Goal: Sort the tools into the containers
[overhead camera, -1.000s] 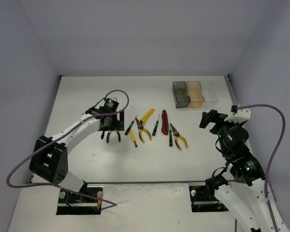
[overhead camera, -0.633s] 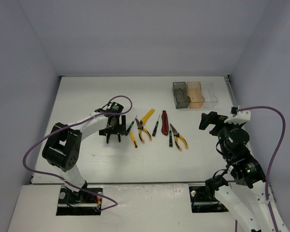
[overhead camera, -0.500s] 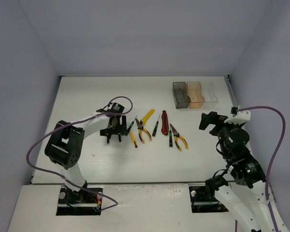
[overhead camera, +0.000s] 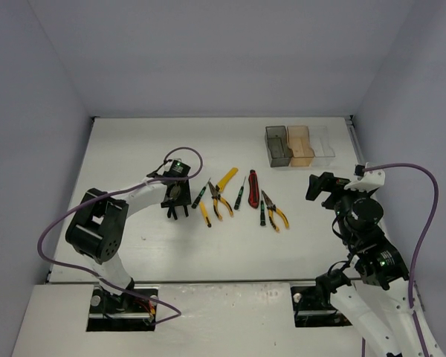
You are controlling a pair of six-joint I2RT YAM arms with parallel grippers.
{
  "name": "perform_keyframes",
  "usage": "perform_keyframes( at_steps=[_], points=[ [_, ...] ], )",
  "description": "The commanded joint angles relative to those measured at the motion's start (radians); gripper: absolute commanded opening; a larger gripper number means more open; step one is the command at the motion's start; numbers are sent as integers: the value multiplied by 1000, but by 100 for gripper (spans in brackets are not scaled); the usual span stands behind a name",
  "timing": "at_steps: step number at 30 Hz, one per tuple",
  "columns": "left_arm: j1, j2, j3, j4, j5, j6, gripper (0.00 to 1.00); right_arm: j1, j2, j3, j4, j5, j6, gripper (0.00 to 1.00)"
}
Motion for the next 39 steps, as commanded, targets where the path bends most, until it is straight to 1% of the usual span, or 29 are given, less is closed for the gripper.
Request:
perform_keyframes(
  at_steps=[1,3,6,10,12,17,18,24,28,32,36,39],
  points=[
    [4,3,-55,-44,3,-10,3,5,15,5,61,13,-7,100],
    [4,-9,-63,-40,11,2,0,5,22,6,62,1,-7,100],
    [5,-55,-82,-18,14,13,0,6,42,10,62,-37,-10,100],
    [4,-133,-142,48,11,24,0,6,93,24,62,-119,4,100],
    [5,-153,-168,78,12,24,0,5,141,37,64,-193,15,100],
    [4,-155,-207,132,35,31,0,6,261,53,69,-304,35,100],
    [4,-164,-216,155,39,34,0,6,289,55,75,-354,41,99],
    [1,-222,-280,252,54,69,0,9,396,44,207,-516,99,95],
    [-10,-259,-314,303,48,93,0,28,506,74,260,-576,127,92],
    [-18,-287,-343,382,57,107,0,69,630,117,297,-591,136,90],
    [-21,-293,-345,388,58,109,0,102,737,148,360,-635,170,89],
    [-24,-293,-342,391,67,114,0,142,804,173,396,-632,177,88]
  ],
)
